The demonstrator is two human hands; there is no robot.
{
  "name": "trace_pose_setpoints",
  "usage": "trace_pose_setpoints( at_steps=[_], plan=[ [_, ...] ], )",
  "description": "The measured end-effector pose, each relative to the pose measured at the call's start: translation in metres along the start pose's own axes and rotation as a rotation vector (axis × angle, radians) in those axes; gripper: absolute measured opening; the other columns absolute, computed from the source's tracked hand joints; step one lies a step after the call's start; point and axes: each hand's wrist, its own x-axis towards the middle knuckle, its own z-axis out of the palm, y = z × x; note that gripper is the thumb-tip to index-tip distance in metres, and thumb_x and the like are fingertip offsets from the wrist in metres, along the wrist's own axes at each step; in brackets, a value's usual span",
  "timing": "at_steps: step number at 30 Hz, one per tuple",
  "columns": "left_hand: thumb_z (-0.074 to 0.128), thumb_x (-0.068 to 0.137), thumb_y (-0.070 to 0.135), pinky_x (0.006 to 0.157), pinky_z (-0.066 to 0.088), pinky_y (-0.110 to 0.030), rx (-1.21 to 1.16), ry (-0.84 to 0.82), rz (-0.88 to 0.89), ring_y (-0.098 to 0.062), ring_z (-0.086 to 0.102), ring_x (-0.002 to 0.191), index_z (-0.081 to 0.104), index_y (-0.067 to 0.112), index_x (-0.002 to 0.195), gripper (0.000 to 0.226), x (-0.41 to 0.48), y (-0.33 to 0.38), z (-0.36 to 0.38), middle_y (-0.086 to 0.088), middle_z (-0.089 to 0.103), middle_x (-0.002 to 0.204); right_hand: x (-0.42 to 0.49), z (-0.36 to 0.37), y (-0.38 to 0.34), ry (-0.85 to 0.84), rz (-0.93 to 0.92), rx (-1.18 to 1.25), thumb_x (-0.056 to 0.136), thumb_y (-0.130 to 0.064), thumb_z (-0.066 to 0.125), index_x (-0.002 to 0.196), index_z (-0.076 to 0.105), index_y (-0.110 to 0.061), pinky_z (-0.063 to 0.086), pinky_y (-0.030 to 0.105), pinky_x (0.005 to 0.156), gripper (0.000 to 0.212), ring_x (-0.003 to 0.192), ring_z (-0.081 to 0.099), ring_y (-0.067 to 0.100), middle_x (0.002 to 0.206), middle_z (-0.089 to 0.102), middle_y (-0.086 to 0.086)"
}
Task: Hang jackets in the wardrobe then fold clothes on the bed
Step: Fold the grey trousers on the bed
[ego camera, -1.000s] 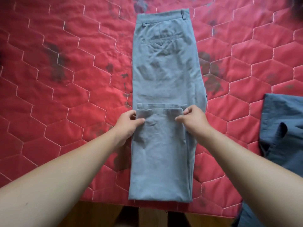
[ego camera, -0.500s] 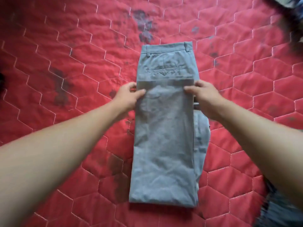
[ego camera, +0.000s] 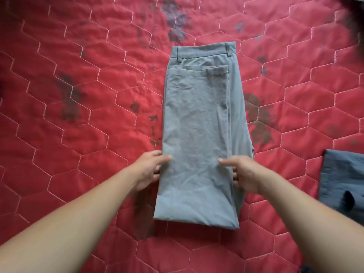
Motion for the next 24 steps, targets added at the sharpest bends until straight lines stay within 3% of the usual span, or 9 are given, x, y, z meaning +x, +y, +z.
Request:
trace_pose_setpoints(
  at_steps=[2, 5, 8, 13, 15, 18, 21, 22, 24],
  plan=[
    [0.067, 0.094, 0.017, 0.083, 0.056, -0.035, 0.063, -0.071, -0.102, -0.024, 0.070, 0.098, 0.069, 0.015, 0.118, 0.024, -0.013, -0.025, -0.005, -0.007, 0.076, 0.113, -0.007, -0.003, 0.030, -0.077, 0.086, -0.024, 0.088, -0.022, 0.073, 0.122, 0.070, -0.009, 0.054, 0.030, 0.067, 0.036, 0.072, 0.071, 0.019, 0.097, 0.077, 0.008],
    [0.066, 0.093, 0.012, 0.092, 0.054, -0.037, 0.152, -0.145, -0.194, -0.023, 0.071, 0.105, 0.068, 0.014, 0.121, 0.028, -0.024, -0.060, -0.008, -0.005, 0.075, 0.116, -0.018, -0.001, 0.064, -0.176, 0.149, -0.018, 0.090, -0.017, 0.069, 0.121, 0.070, -0.010, 0.056, 0.030, 0.068, 0.031, 0.075, 0.073, 0.017, 0.101, 0.077, 0.006],
    [0.063, 0.094, 0.003, 0.084, 0.056, -0.029, 0.127, -0.180, -0.170, -0.016, 0.072, 0.104, 0.067, 0.011, 0.123, 0.029, -0.029, -0.077, -0.007, -0.003, 0.075, 0.117, -0.024, 0.002, 0.078, -0.214, 0.114, 0.037, 0.089, -0.002, 0.067, 0.114, 0.073, -0.007, 0.061, 0.032, 0.067, 0.025, 0.084, 0.076, 0.021, 0.107, 0.077, 0.010],
    [0.072, 0.086, 0.005, 0.096, 0.055, -0.039, 0.037, -0.186, -0.046, -0.024, 0.071, 0.108, 0.067, 0.009, 0.121, 0.035, -0.029, -0.096, -0.006, -0.012, 0.072, 0.122, -0.023, 0.002, 0.106, -0.129, -0.047, 0.016, 0.086, 0.011, 0.066, 0.115, 0.070, -0.001, 0.061, 0.039, 0.086, 0.032, 0.099, 0.074, 0.030, 0.112, 0.076, 0.015],
    [0.074, 0.087, 0.014, 0.101, 0.051, -0.044, 0.105, -0.135, -0.023, -0.024, 0.070, 0.108, 0.068, 0.009, 0.119, 0.034, -0.033, -0.112, -0.002, -0.011, 0.073, 0.120, -0.022, 0.006, 0.121, -0.069, -0.080, -0.025, 0.083, 0.011, 0.068, 0.114, 0.071, 0.000, 0.060, 0.040, 0.082, 0.033, 0.095, 0.074, 0.030, 0.108, 0.077, 0.015],
    [0.063, 0.098, 0.013, 0.085, 0.059, -0.030, 0.149, -0.063, 0.028, -0.020, 0.071, 0.101, 0.070, 0.007, 0.114, 0.019, -0.043, -0.129, 0.003, -0.005, 0.077, 0.108, -0.025, 0.016, 0.136, 0.013, -0.135, -0.064, 0.078, 0.003, 0.076, 0.108, 0.074, -0.004, 0.060, 0.048, 0.087, 0.031, 0.094, 0.075, 0.032, 0.102, 0.078, 0.012],
    [0.069, 0.094, 0.020, 0.096, 0.056, -0.042, 0.424, 0.178, 0.262, -0.020, 0.071, 0.105, 0.068, 0.017, 0.109, 0.015, -0.051, -0.136, 0.005, 0.003, 0.076, 0.107, -0.038, 0.026, 0.144, 0.244, -0.304, -0.243, 0.077, -0.011, 0.078, 0.107, 0.066, -0.017, 0.058, 0.038, 0.082, 0.033, 0.093, 0.072, 0.027, 0.102, 0.075, 0.008],
    [0.070, 0.092, 0.024, 0.100, 0.052, -0.046, 0.535, 0.309, 0.368, -0.019, 0.067, 0.110, 0.064, 0.019, 0.116, 0.026, -0.055, -0.140, 0.010, 0.002, 0.071, 0.115, -0.044, 0.030, 0.147, 0.410, -0.427, -0.391, 0.079, -0.013, 0.075, 0.115, 0.060, -0.019, 0.053, 0.036, 0.081, 0.039, 0.096, 0.068, 0.027, 0.104, 0.071, 0.007],
    [0.067, 0.091, 0.030, 0.116, 0.037, -0.045, 0.829, 0.520, 0.561, -0.025, 0.047, 0.133, 0.047, 0.018, 0.140, 0.055, -0.064, -0.151, 0.024, -0.006, 0.049, 0.142, -0.050, 0.040, 0.158, 0.718, -0.715, -0.746, 0.082, -0.018, 0.073, 0.138, 0.049, -0.013, 0.047, 0.043, 0.094, 0.061, 0.114, 0.056, 0.033, 0.124, 0.059, 0.013]
  ],
)
